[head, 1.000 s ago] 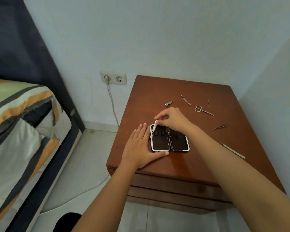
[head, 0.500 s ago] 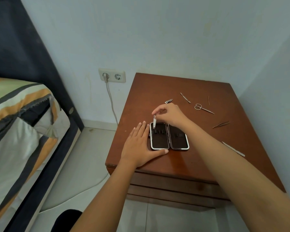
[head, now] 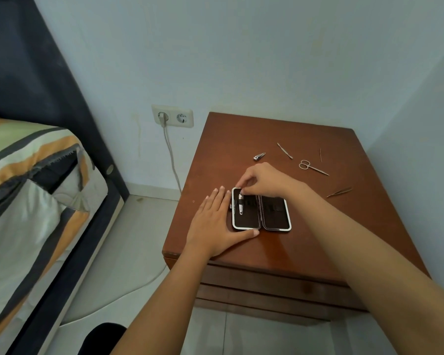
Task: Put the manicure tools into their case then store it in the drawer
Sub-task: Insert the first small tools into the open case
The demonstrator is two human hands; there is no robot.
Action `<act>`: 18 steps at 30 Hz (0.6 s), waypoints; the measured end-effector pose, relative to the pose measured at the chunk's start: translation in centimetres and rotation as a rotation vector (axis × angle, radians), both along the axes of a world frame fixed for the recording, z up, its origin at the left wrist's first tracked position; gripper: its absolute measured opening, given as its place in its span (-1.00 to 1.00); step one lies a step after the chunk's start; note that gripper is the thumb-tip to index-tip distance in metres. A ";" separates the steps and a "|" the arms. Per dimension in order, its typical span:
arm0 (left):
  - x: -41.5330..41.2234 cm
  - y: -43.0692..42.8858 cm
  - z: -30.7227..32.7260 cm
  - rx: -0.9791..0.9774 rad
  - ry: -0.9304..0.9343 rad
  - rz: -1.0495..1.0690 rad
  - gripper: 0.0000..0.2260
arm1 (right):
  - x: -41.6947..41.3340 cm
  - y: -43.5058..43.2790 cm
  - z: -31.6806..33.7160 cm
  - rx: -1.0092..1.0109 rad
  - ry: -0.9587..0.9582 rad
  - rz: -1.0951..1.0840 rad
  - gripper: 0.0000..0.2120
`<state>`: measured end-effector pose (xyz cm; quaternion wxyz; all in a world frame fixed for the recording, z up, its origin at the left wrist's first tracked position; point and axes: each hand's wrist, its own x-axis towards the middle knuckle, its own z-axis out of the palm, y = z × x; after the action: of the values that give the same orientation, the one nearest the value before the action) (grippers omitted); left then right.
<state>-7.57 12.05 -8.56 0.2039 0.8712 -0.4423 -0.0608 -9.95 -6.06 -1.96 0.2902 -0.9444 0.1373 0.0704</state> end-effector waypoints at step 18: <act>0.6 0.0 -0.5 -0.018 -0.014 -0.013 -0.08 | 2.1 -5.7 -3.1 -0.235 -0.150 -0.162 -0.89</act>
<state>-6.99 12.08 -9.01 0.2084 0.8668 -0.4501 -0.0520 -7.87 -11.72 -5.01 0.1920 -0.9603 0.1982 -0.0404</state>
